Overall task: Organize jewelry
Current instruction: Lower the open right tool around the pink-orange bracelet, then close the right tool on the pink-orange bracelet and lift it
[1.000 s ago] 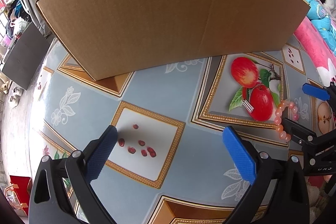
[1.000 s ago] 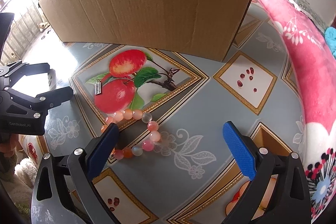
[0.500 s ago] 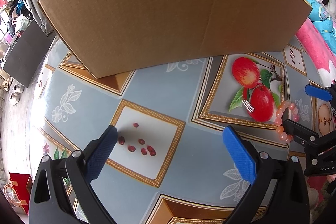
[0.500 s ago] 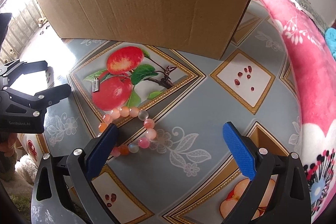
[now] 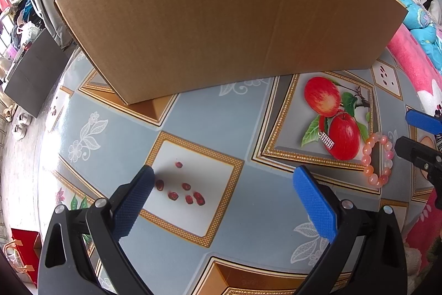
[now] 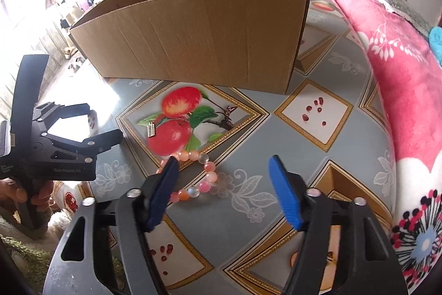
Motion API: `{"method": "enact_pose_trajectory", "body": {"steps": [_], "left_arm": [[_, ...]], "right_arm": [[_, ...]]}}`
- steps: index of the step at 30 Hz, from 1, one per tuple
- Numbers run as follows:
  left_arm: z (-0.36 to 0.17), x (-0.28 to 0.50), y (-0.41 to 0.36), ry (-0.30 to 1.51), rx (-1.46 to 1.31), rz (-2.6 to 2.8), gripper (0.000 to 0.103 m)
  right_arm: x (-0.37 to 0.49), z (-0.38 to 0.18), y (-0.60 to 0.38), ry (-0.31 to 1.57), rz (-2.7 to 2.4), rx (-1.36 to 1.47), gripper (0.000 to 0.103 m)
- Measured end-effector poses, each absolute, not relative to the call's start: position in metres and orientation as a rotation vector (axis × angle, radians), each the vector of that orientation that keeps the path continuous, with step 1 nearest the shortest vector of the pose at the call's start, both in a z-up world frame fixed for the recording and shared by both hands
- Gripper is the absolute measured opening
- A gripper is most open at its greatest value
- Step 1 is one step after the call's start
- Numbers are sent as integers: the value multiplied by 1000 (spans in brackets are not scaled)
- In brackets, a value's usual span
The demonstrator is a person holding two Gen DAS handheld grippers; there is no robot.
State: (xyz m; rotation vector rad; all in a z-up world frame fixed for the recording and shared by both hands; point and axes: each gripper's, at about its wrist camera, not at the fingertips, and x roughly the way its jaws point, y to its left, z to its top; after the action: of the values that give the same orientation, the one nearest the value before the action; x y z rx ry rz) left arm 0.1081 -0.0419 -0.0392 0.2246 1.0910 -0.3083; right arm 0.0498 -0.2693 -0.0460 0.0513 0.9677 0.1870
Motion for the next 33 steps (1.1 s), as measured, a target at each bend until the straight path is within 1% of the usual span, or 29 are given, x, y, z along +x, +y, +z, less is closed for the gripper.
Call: {"method": "enact_pose_trajectory", "body": {"steps": [2,3,5,8,11,15,17,19,21,23,25,26,28,29,31,33], "left_arm": [[-39,107,-42,1087,225,-310,99],[-39,106,-42,1084,224,-311,99],[-39,106,-41,1079,224,-313,99],[-38,106,-39,1068,223,-318,99],[-38,103,-37,1050,223,-327,99],[-38,101,-34,1036,213,-329,98],[-35,99,-30,1016,189,-340,98],[-28,95,-27,982,154,-374,97],[-18,90,-26,926,122,-430,96],[-13,87,-30,891,121,-471,92],[-10,83,-35,872,123,-520,84],[-10,82,-39,872,125,-541,83],[-12,81,-46,882,126,-584,70],[-14,81,-49,891,124,-602,68],[-16,84,-55,905,121,-624,57],[-18,85,-64,916,120,-633,51]], "right_arm": [[50,-49,-265,980,205,46,45],[51,-51,-264,993,212,36,43],[50,-54,-259,1008,216,20,34],[49,-55,-254,1018,217,-2,27],[48,-55,-249,1017,215,-24,21],[48,-56,-243,1014,216,-59,16],[49,-59,-239,1019,217,-73,10],[48,-60,-238,1013,209,-89,8],[49,-61,-237,1012,208,-86,8],[49,-61,-238,1011,206,-81,8],[49,-62,-239,1009,204,-82,8],[48,-61,-240,1007,203,-81,8],[47,-61,-242,1005,201,-76,8],[46,-61,-243,1004,200,-72,8],[46,-61,-245,1002,198,-70,8],[45,-60,-248,1000,196,-68,8]]}}
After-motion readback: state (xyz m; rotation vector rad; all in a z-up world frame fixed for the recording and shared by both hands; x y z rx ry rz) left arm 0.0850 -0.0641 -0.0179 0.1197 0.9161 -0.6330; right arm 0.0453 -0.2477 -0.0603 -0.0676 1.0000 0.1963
